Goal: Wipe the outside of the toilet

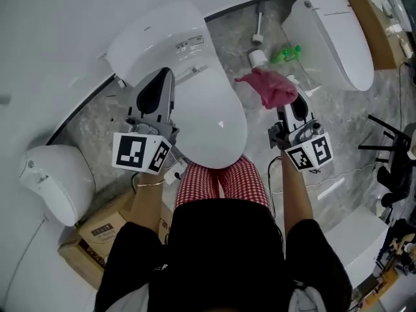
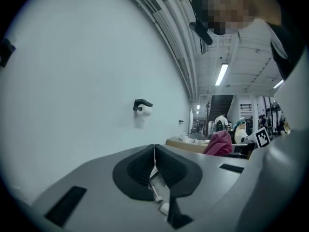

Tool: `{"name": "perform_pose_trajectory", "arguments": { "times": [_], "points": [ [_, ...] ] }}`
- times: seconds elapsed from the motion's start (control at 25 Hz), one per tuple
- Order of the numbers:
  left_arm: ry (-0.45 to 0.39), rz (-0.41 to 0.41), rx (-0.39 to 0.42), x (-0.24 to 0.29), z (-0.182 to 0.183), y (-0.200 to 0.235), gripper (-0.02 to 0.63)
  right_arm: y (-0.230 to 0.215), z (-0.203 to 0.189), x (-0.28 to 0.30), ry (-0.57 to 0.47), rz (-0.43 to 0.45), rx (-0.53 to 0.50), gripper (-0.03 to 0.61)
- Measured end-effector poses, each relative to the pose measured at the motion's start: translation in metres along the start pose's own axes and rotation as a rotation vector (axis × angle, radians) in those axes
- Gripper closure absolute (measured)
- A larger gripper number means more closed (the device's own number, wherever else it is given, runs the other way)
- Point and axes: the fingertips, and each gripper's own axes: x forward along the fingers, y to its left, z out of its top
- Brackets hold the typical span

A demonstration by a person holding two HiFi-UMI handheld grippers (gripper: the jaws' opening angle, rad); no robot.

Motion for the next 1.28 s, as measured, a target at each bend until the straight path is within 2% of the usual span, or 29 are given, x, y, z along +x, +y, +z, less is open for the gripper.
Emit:
{"name": "perform_pose_trajectory", "arguments": {
  "times": [0.2,0.32,0.48,0.68,0.8,0.92,1.12,1.28],
  "points": [
    [-0.02,-0.027,0.005,0.01,0.034,-0.036,0.603,-0.007,0.039,-0.023,-0.008,0.018,0.0,0.518],
    [-0.03,-0.013,0.001,0.026,0.046,-0.066,0.603,-0.025,0.058,-0.028,0.019,0.069,-0.021,0.518],
    [-0.027,0.063,-0.007,0.057,0.051,-0.101,0.603,-0.064,0.078,-0.029,0.062,0.169,-0.054,0.518],
    [-0.067,0.167,-0.091,0.09,0.05,-0.147,0.603,-0.109,0.087,-0.037,0.165,0.323,-0.056,0.518],
    [-0.039,0.218,-0.091,0.094,0.047,-0.167,0.603,-0.132,0.087,-0.039,0.194,0.358,-0.036,0.518],
    [-0.013,0.262,-0.078,0.094,0.045,-0.164,0.603,-0.141,0.08,-0.033,0.206,0.378,-0.009,0.518],
    [-0.021,0.317,-0.066,0.092,0.05,-0.143,0.603,-0.127,0.064,-0.012,0.234,0.406,0.014,0.518],
    [-0.01,0.287,-0.066,0.11,0.053,-0.132,0.603,-0.124,0.067,0.012,0.248,0.444,0.014,0.518]
  ]
}}
